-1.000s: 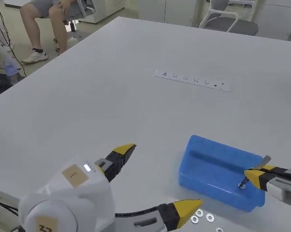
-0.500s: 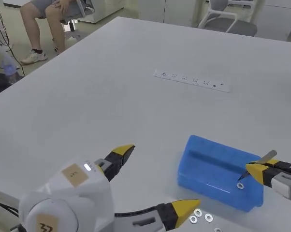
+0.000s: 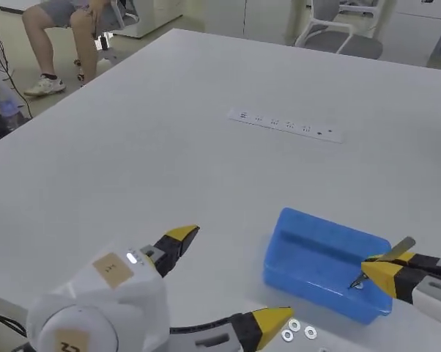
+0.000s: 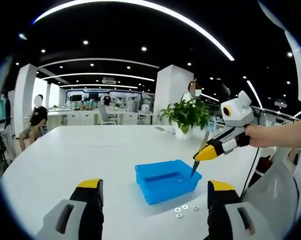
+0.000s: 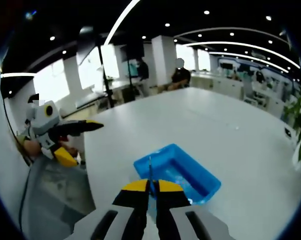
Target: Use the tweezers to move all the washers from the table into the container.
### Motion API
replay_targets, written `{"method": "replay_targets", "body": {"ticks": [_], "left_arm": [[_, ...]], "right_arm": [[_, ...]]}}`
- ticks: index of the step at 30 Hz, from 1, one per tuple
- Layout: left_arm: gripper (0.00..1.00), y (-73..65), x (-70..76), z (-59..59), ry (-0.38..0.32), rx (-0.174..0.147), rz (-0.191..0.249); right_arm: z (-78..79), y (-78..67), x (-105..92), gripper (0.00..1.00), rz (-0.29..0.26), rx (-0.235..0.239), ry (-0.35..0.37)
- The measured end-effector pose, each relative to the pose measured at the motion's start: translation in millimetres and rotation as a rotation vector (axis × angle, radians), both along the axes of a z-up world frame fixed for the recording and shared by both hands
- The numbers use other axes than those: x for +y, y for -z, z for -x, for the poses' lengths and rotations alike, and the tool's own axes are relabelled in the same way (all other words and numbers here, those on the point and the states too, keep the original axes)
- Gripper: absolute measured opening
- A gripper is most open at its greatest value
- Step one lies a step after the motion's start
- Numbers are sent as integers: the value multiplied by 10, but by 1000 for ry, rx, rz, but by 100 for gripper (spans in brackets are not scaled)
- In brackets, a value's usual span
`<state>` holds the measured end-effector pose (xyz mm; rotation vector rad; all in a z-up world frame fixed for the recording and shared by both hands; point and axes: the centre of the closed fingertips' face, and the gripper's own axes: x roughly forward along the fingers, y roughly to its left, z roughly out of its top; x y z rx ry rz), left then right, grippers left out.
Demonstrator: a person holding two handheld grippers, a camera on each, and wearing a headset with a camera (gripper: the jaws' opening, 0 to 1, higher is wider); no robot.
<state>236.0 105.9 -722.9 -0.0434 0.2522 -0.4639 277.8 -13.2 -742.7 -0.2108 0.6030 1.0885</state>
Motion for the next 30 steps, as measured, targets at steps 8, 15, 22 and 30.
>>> {"method": "replay_targets", "body": {"ticks": [8,15,22,30], "left_arm": [[87,20,-8,7,6,6,-8],[86,44,-13,13,9,14,-20],[85,54,-8,15,7,18,-29],[84,85,1,18,7,28,-50]], "right_arm": [[251,333,16,2,4,94,-13],[332,550,9,3,9,167,-19],[362,661,12,4,15,195,-22],[386,702,15,4,42,181,-38]]}}
